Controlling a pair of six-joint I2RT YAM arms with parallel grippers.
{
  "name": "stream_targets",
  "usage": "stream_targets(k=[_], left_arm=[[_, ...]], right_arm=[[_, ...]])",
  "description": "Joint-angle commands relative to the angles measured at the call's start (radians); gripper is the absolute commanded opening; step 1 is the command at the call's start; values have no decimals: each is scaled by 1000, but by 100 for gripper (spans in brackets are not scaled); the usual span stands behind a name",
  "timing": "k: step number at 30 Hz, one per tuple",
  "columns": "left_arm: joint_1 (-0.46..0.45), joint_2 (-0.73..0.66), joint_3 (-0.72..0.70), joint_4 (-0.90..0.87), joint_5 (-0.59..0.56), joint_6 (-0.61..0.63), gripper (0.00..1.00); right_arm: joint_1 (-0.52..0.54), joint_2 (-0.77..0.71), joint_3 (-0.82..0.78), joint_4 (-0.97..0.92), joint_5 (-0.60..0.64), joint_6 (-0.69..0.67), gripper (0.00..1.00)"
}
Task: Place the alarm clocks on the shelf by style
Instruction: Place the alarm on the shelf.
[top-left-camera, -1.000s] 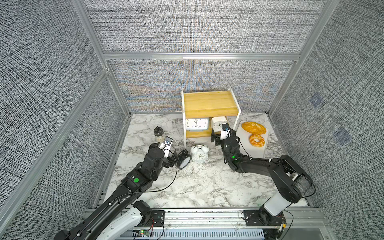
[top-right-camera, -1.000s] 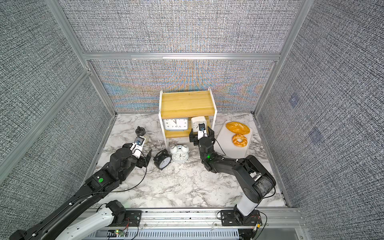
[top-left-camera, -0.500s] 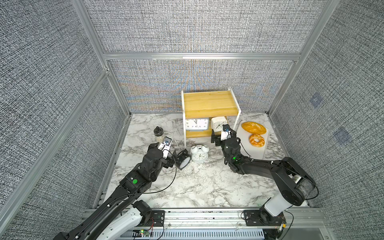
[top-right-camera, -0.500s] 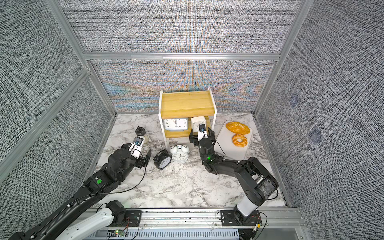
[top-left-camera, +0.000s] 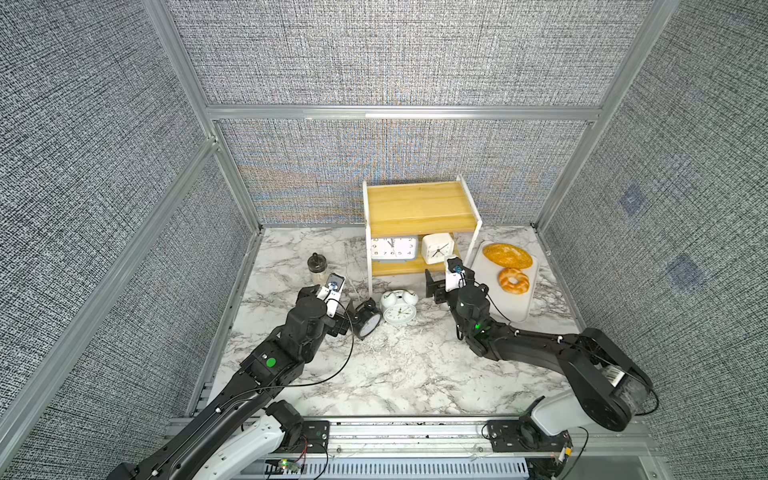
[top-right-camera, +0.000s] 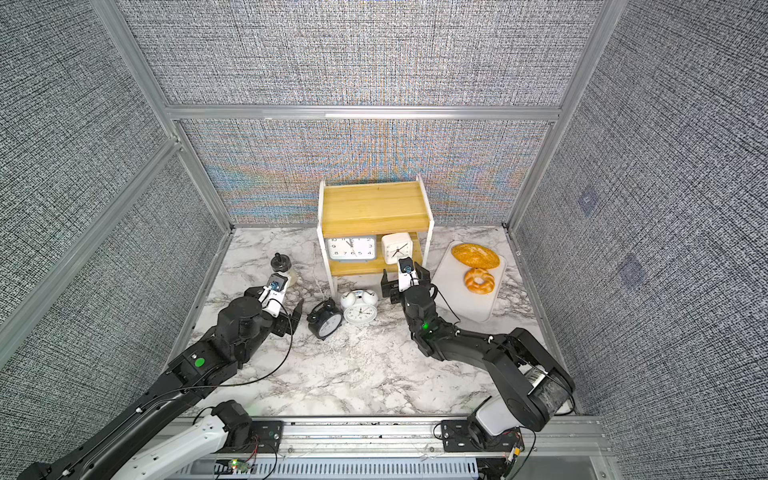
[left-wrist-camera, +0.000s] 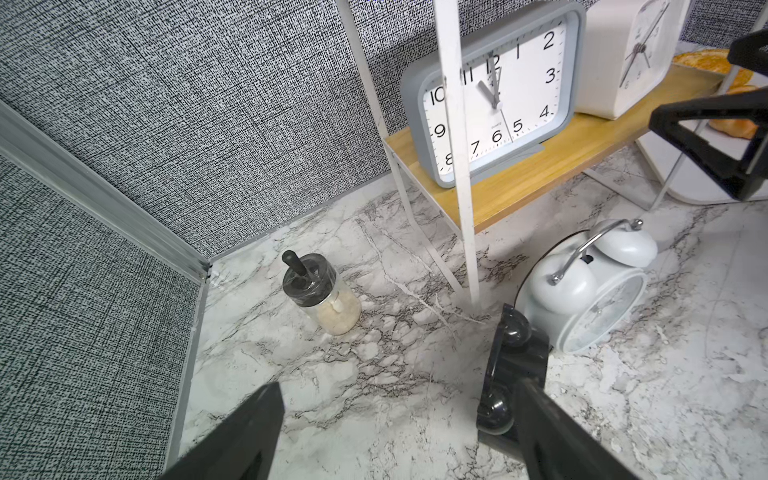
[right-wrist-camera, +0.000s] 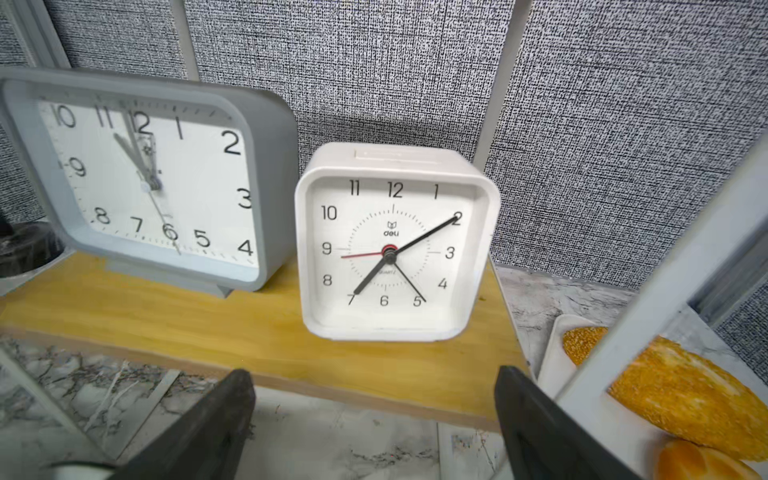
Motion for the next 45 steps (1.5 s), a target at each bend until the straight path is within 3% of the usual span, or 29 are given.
stream_targets(k=[1,8,12,17,45], left_arm=[[2,2,-1,21,4,9,92],[2,8,-2,24,2,10,92],[2,10,-3,24,2,11,92],[1,8,-4,24,0,12,92],[2,5,-7,25,-9,15,92]], right_arm=[[-2,-25,2,4,-96,-25,79],[-18,-31,1,15,-114,-21,34],[-38,-5,28,20,-151,-20,21],[-47,36,66,17,-173,-23,17],[-62,153,183,-4,-173,-12,18]])
